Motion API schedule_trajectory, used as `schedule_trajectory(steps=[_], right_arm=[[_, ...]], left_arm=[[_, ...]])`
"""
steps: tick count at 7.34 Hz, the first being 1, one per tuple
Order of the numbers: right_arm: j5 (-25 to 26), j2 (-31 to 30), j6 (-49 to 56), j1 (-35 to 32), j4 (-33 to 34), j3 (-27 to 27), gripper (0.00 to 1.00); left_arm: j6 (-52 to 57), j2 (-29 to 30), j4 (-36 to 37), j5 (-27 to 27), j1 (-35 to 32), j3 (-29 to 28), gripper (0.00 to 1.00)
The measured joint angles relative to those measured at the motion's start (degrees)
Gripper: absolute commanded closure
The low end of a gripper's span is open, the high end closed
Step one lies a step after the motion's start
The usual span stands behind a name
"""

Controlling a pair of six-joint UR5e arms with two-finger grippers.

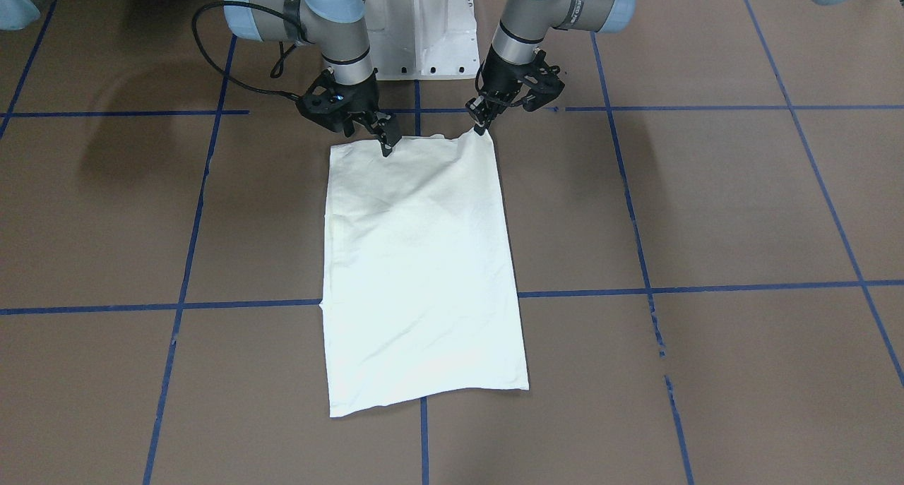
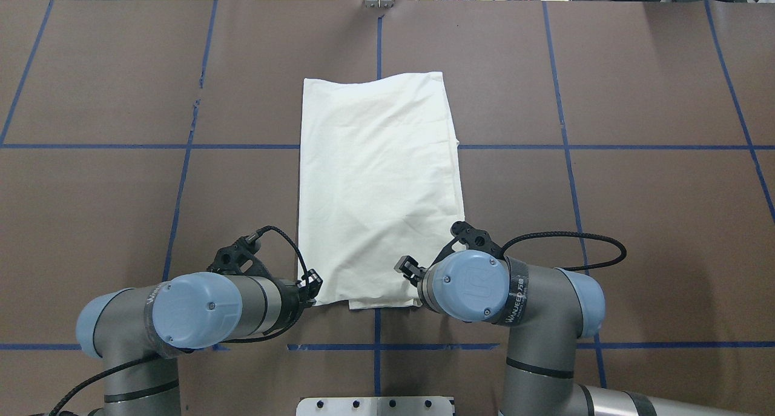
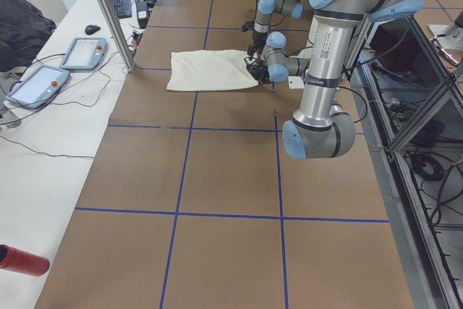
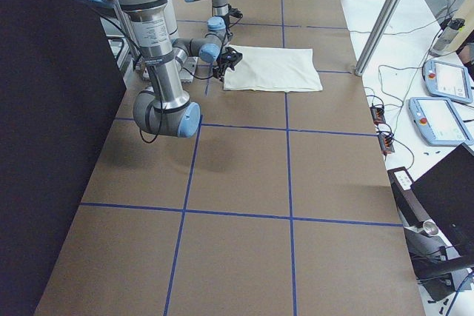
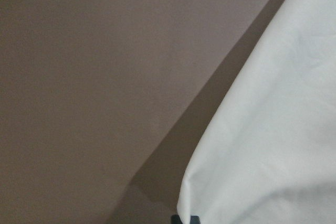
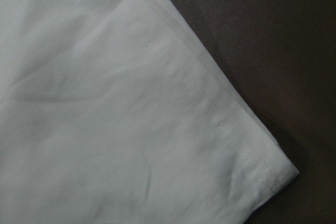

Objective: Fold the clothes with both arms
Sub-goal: 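Move the right gripper to the other near corner and grasp it, then hold both near corners and pull them toward the robot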

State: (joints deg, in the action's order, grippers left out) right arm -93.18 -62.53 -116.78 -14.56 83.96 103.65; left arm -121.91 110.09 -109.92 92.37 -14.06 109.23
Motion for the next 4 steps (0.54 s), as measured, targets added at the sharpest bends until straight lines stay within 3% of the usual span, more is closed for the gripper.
schedule_trajectory(steps=[3, 4], right_arm=[[0.8, -0.5, -0.2, 1.1, 0.2, -0.7, 0.01], [0.9, -0.4, -0.2, 1.1, 0.3, -0.7, 0.09]], left_arm=[[0.2, 0.1, -0.1, 0.0, 0.0, -0.1, 1.0], [0.2, 0.1, -0.1, 0.0, 0.0, -0.1, 1.0]])
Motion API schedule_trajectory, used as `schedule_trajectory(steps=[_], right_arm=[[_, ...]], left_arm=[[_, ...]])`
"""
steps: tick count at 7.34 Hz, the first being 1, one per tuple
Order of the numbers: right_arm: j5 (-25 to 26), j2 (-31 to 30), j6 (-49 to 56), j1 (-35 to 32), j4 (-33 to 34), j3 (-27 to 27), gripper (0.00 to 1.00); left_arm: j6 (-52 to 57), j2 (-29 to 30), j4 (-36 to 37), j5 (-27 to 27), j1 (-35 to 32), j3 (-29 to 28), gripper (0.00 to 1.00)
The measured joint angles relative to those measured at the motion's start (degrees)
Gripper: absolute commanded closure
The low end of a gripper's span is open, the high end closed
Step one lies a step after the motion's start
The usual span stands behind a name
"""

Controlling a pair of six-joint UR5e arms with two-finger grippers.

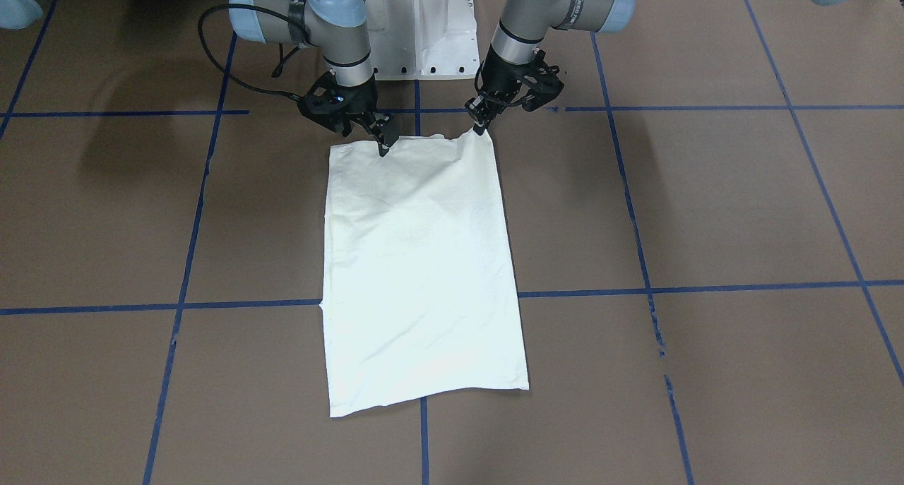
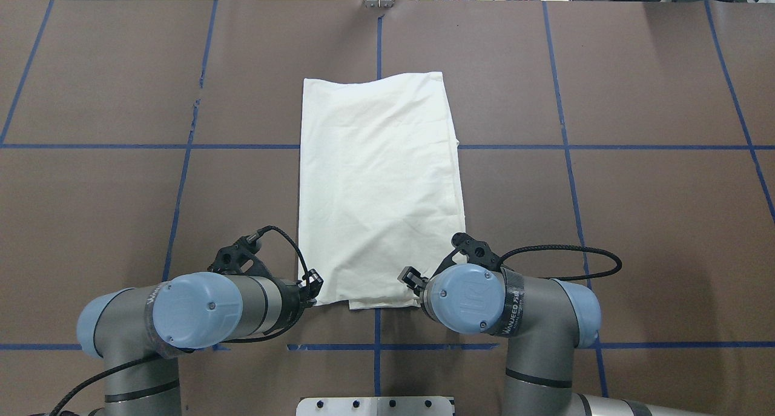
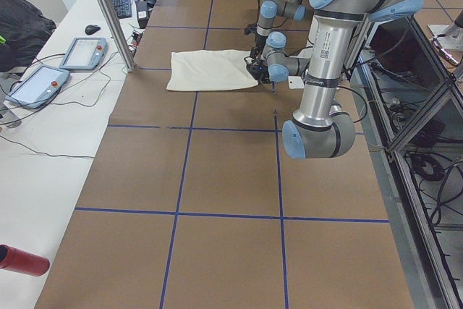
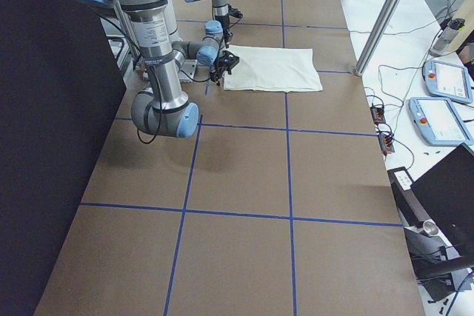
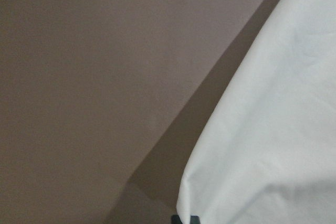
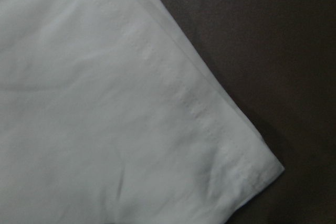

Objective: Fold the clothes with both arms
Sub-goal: 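Hold both near corners and pull them toward the robot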

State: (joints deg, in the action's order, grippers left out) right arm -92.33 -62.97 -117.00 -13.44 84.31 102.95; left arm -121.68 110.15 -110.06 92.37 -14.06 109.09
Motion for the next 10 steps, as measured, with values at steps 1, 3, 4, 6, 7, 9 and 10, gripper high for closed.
schedule_trajectory(steps=[1, 3, 4, 6, 7, 9, 10], right_arm=[[0.0, 0.0, 0.0, 0.0, 0.0, 0.0, 0.32], [0.0, 0.1, 0.0, -0.2, 0.0, 0.0, 0.67], [0.0, 0.1, 0.1, -0.4, 0.1, 0.1, 0.78], [-0.1, 0.3, 0.2, -1.0, 0.2, 0.1, 0.87], [-0.1, 0.4, 0.3, -1.2, 0.1, 0.1, 0.91], [-0.1, 0.6, 0.4, -1.6, -0.1, 0.1, 1.0], [-0.2, 0.6, 0.5, -1.7, -0.2, 0.0, 1.0]], left_arm=[[0.0, 0.0, 0.0, 0.0, 0.0, -0.1, 1.0], [0.0, 0.0, 0.0, 0.0, 0.0, -0.2, 1.0], [0.0, 0.0, -0.1, 0.0, 0.0, -0.3, 1.0], [0.1, 0.1, -0.1, -0.1, 0.0, -0.4, 1.0], [0.1, 0.1, -0.2, -0.1, 0.0, -0.5, 1.0], [0.1, 0.2, -0.2, -0.1, 0.0, -0.5, 1.0], [0.1, 0.3, -0.2, -0.1, 0.0, -0.5, 1.0]])
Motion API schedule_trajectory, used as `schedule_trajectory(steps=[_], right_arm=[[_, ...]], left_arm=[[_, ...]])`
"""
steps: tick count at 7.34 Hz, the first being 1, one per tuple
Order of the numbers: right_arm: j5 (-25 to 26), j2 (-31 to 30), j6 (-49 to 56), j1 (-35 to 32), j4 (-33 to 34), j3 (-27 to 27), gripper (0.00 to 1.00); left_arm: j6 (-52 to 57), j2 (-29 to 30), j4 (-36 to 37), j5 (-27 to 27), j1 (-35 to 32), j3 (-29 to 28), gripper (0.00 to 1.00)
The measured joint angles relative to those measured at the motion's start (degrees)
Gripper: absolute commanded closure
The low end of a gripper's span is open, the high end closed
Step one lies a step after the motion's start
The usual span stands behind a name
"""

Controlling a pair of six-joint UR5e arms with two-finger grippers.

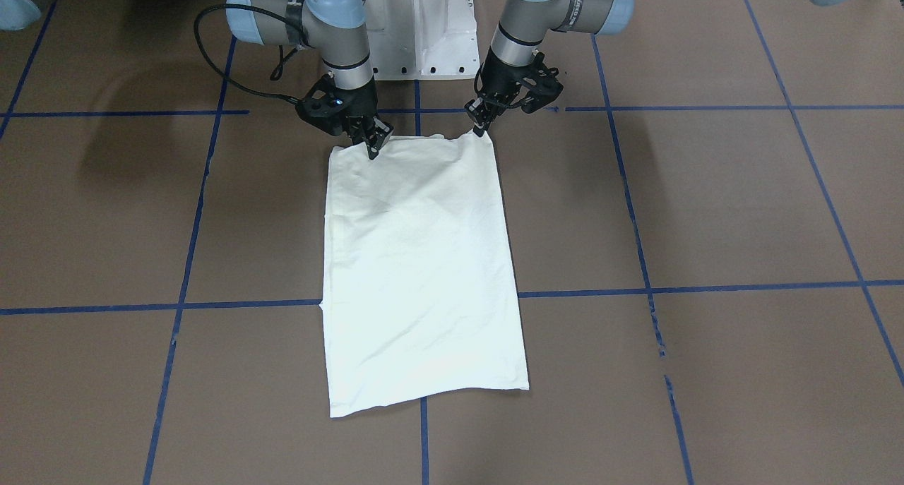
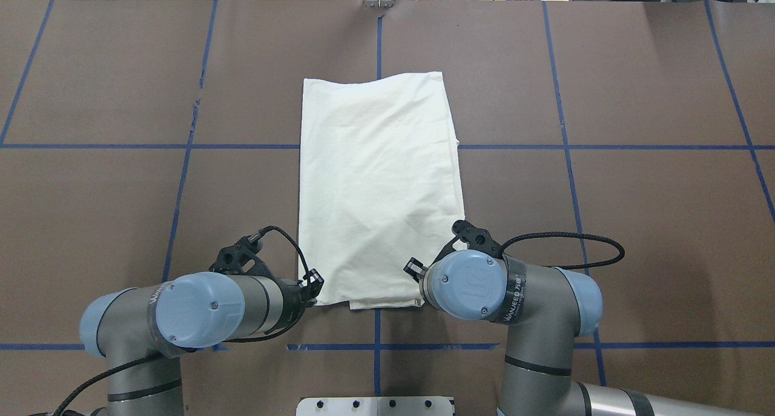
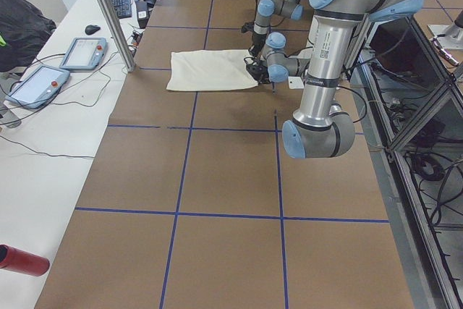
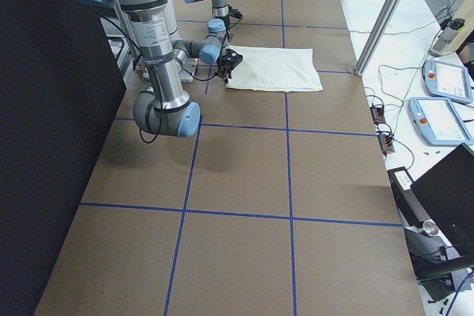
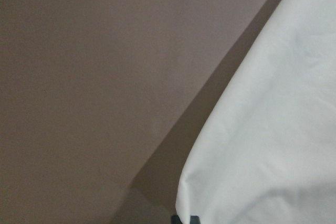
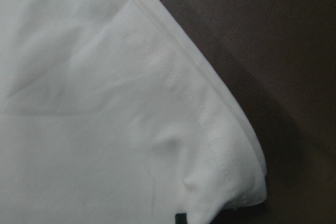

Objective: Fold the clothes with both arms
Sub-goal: 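Hold both near corners and pull them toward the robot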

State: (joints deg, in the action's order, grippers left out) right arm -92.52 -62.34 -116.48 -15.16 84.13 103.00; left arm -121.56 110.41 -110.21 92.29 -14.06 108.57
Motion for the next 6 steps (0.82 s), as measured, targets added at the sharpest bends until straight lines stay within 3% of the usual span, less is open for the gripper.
schedule_trajectory(steps=[6], right_arm=[[-0.6, -0.9, 0.3, -0.6, -0.2, 3.4, 1.0]], left_arm=[[0.4, -0.5, 0.5, 0.0, -0.1, 2.8, 1.0]])
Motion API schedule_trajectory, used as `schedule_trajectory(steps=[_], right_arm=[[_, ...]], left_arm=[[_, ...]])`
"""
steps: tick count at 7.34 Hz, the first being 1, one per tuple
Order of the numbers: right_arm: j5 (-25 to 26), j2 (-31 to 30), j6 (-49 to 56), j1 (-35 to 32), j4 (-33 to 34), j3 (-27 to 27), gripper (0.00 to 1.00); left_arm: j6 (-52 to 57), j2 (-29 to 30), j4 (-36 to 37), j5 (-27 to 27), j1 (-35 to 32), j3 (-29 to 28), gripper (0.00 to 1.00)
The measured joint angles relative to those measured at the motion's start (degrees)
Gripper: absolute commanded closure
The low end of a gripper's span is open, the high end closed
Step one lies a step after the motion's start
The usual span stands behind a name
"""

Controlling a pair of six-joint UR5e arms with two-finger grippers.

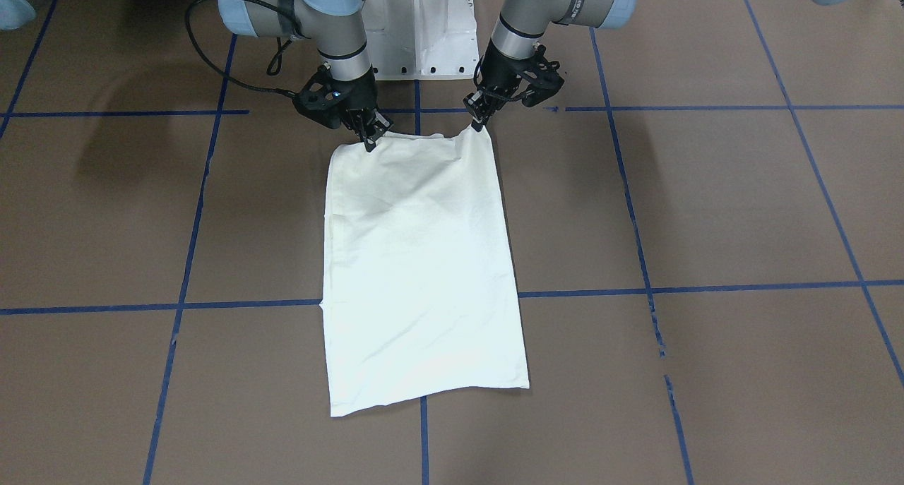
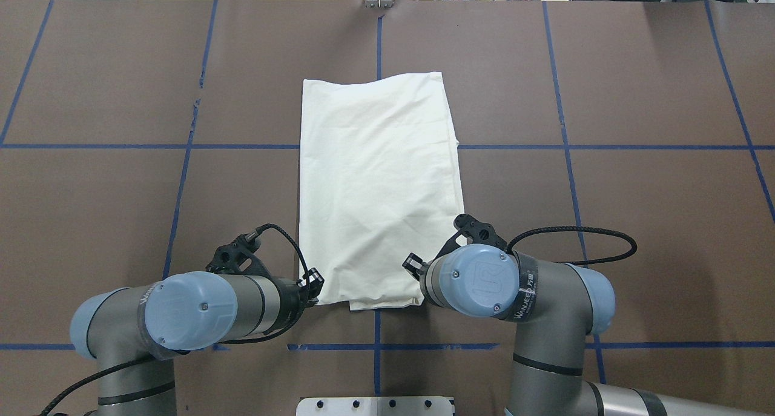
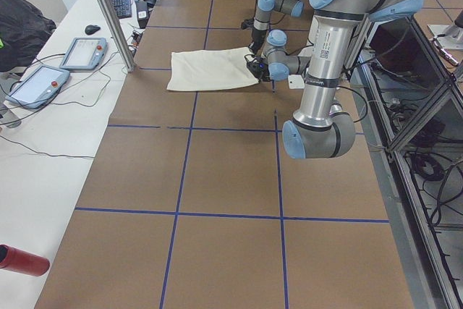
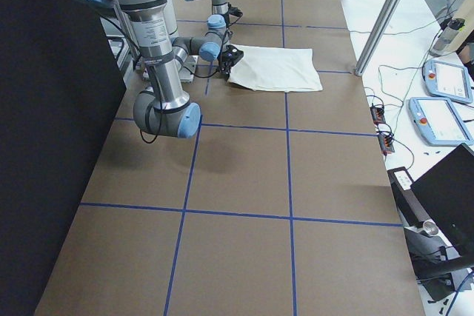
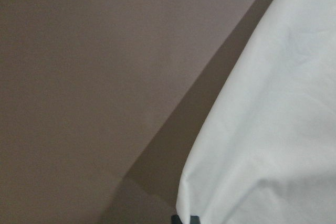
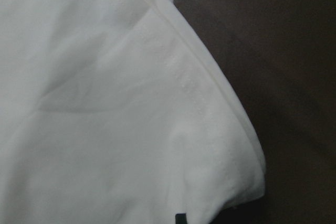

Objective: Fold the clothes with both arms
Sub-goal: 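Hold both near corners and pull them toward the robot, then lift the near edge with both grippers and fold it over the far half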

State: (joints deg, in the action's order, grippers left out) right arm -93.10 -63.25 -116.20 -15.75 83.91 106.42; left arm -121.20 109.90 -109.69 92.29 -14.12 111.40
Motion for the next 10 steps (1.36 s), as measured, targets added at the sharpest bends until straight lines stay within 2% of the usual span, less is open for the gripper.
schedule_trajectory(steps=[2, 6, 8, 10], right_arm=[[-0.6, -3.3, 0.1, 0.6, 0.0, 4.8, 1.0], [-1.8, -6.4, -0.5, 7.2, 0.3, 14.1, 1.0], [-2.2, -6.9, -0.3, 7.4, 0.3, 15.4, 1.0], [-2.7, -6.5, 1.0, 3.3, 0.1, 14.6, 1.0]], left_arm=[[1.6, -0.8, 1.9, -0.1, 0.5, 4.2, 1.0], [2.9, -2.5, 7.2, -0.1, 6.4, 13.1, 1.0], [3.5, -3.3, 7.4, 0.0, 7.7, 14.3, 1.0], [6.0, -2.9, 7.4, 0.5, 6.3, 14.0, 1.0]])
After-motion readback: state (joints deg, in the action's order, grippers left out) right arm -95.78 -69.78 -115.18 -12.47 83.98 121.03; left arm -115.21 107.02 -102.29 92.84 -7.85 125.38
